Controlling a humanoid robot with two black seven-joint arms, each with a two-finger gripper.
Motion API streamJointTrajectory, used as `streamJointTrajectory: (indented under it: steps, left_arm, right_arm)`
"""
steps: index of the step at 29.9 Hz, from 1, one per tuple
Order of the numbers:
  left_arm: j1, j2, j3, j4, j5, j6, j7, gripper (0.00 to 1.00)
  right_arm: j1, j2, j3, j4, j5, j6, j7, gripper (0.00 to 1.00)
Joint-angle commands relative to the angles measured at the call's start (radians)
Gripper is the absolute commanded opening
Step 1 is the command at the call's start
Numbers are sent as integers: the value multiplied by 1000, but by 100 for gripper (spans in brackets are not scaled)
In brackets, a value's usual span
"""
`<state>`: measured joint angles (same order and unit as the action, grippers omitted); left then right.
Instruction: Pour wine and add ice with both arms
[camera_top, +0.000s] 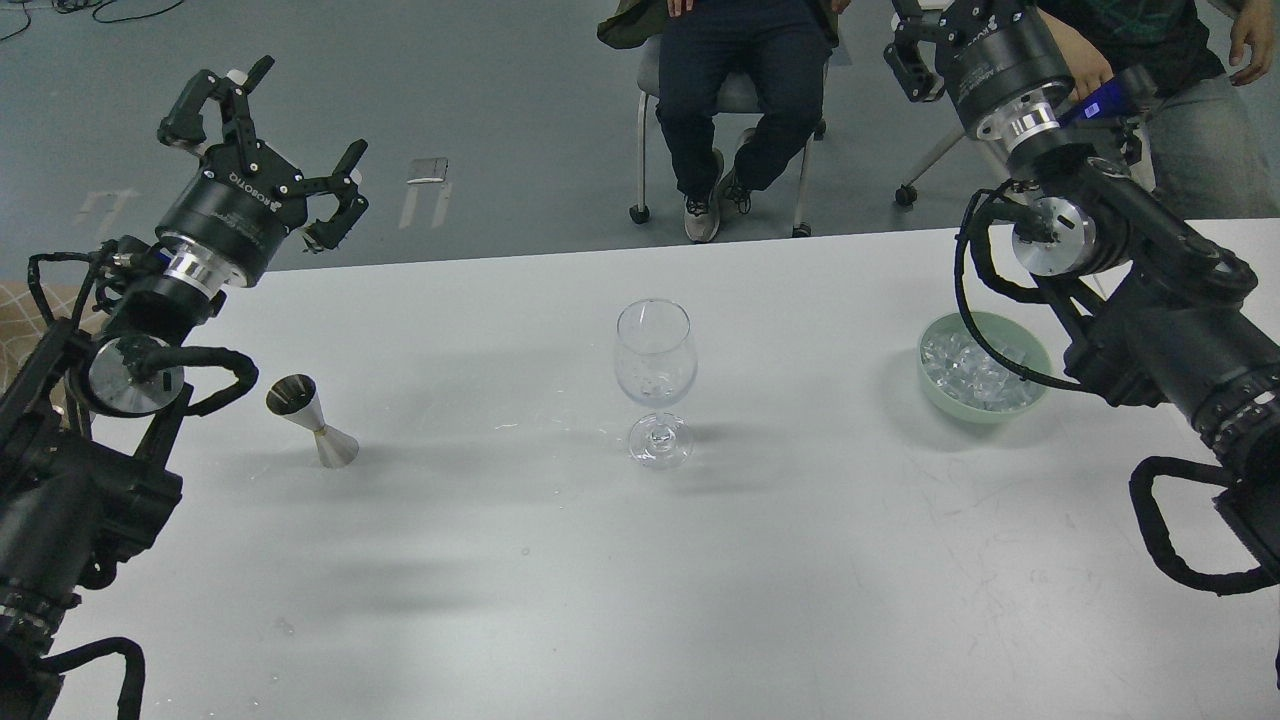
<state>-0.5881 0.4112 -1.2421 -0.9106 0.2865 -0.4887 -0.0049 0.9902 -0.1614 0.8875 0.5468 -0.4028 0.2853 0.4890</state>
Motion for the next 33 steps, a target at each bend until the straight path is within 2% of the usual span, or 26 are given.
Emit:
streamJointTrajectory:
  steps: [1, 25, 33]
  left_arm:
    - [2, 0, 1, -1, 0, 0, 0, 98]
    - [-7, 41, -5, 18, -18, 0, -1, 98]
    - [-16, 26, -8, 119, -20, 0, 2, 98]
  right_arm:
    - [-1, 9, 1, 1, 1, 2, 0, 100]
    - [-10, -17, -2, 45, 7, 3, 0, 100]
    - [-38, -20, -19, 41, 9, 8, 0, 100]
